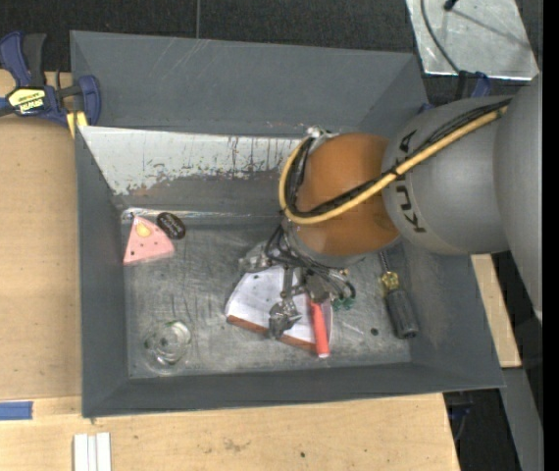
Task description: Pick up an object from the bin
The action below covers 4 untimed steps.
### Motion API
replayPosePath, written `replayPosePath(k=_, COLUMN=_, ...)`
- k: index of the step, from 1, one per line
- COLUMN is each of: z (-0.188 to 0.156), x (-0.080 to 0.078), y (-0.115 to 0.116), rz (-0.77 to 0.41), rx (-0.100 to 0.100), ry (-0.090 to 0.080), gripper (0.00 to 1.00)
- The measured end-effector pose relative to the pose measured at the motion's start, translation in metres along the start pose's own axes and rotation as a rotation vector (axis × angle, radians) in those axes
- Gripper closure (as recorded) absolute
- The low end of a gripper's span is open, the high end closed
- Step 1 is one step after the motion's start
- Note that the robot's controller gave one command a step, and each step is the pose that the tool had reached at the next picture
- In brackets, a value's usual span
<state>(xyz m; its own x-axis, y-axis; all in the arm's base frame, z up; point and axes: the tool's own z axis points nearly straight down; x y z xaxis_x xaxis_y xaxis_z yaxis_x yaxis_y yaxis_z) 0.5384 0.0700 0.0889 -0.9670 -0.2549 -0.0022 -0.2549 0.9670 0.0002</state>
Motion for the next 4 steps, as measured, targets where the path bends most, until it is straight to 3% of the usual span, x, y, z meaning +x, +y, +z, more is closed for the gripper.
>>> replayPosePath(k=1, z=-0.014, x=-0.039, y=-0.046, rz=0.066, rx=0.0, ry=0.001, gripper=0.0)
replayPosePath(k=2, z=0.01, x=0.014, y=0.021, rz=-0.242, rx=0.008, ry=-0.029, gripper=1.0)
replayPosePath(k=3, z=0.01, x=0.014, y=0.021, rz=-0.241, rx=0.008, ry=-0.029, gripper=1.0)
replayPosePath(k=4, z=-0.112, x=0.007, y=0.044, rz=-0.293, rx=0.0, ry=-0.01, gripper=1.0)
